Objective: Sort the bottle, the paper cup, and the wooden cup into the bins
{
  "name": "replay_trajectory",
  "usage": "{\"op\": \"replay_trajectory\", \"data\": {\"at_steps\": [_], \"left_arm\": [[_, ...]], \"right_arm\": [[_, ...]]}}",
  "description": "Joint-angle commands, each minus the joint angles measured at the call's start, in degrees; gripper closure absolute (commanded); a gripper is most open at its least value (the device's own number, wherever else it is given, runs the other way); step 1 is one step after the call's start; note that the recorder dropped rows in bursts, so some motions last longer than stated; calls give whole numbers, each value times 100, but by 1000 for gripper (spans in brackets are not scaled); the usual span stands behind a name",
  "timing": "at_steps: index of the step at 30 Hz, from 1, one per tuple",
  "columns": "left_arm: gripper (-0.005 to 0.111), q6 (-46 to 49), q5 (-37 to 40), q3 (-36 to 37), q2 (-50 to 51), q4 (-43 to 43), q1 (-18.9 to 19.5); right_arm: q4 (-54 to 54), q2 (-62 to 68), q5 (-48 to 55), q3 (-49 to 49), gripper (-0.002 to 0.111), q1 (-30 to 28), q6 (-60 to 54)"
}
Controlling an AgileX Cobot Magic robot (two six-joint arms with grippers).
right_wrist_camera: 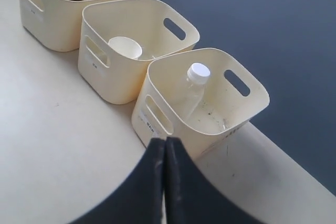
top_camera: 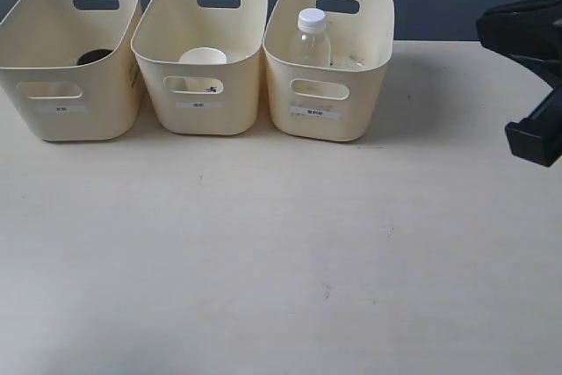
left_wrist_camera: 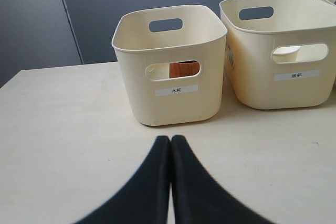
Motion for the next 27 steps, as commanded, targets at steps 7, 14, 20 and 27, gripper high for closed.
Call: {"op": "replay_trajectory", "data": {"at_steps": [7, 14, 20, 27], "left_arm": [[107, -16, -80, -7, 19, 12, -16], [107, -16, -80, -7, 19, 12, -16], [107, -16, -80, -7, 19, 12, -16], [107, -16, -80, -7, 19, 12, -16]], "right_arm": [[1196, -870, -233, 136, 109, -1930, 1137], [1240, -2465, -520, 1412, 109, -3097, 845], [1264, -3748, -1213, 2652, 109, -3329, 820], [1074, -4551, -859, 3276, 109, -3532, 820]]}}
